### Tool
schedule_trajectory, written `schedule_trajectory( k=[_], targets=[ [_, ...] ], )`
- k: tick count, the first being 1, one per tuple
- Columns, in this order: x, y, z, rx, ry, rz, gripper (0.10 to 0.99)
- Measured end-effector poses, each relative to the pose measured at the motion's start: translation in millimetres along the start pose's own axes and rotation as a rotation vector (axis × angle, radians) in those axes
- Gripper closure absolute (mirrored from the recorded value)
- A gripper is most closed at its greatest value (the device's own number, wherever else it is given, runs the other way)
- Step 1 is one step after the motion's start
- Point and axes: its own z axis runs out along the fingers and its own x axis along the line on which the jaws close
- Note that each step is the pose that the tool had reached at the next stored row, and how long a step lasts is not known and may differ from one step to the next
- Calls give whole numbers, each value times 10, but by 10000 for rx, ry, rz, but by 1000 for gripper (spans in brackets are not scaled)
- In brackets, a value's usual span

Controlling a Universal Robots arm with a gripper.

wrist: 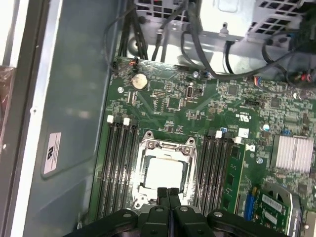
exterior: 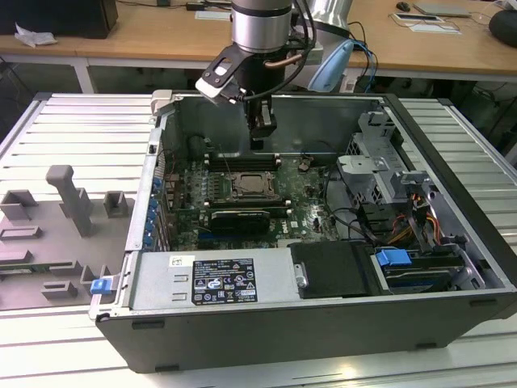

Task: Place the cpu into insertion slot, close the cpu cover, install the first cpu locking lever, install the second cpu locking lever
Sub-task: 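Install the first cpu locking lever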

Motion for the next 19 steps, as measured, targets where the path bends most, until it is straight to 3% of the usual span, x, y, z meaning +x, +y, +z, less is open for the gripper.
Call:
schedule_trajectory(
  k=[11, 19],
  targets=[
    [0, 0, 1, 12, 46, -1142, 980],
    [0, 0, 1, 23, 92, -2307, 980]
  ],
)
